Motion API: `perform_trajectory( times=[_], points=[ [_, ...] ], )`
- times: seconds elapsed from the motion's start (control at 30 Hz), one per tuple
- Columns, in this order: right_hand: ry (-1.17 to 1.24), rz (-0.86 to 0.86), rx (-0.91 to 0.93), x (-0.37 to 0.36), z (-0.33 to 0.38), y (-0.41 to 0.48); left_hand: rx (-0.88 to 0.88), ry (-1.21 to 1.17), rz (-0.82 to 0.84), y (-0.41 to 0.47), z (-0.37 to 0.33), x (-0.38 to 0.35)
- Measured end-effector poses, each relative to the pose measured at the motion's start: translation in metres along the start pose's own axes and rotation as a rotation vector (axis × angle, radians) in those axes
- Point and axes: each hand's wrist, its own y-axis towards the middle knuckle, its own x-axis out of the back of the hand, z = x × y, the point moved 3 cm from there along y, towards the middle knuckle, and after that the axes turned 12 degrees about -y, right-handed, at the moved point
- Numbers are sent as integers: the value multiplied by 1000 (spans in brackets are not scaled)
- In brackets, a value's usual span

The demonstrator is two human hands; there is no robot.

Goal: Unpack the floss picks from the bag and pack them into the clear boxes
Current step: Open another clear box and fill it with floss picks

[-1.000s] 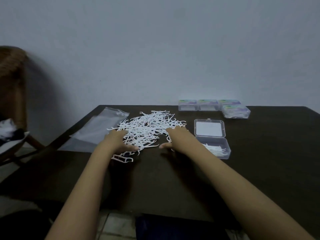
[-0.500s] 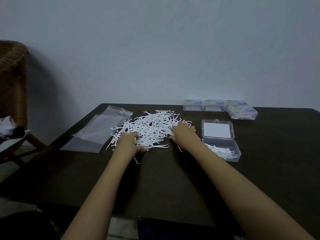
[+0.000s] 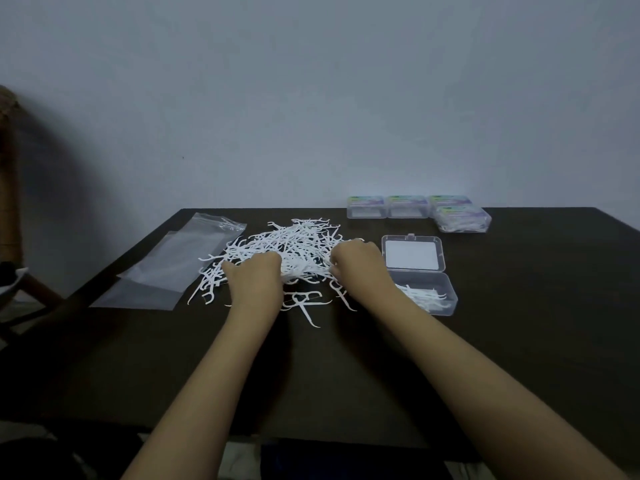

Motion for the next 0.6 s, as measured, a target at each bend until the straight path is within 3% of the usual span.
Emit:
perform_trajectory(
  times=[0.23, 0.6],
  points=[
    [402, -102, -123, 23, -34, -12, -9, -200, -62, -1, -6, 22],
    [855, -30, -233, 34, -80, -33, -30, -405, -112, -2, -22, 51]
  ],
)
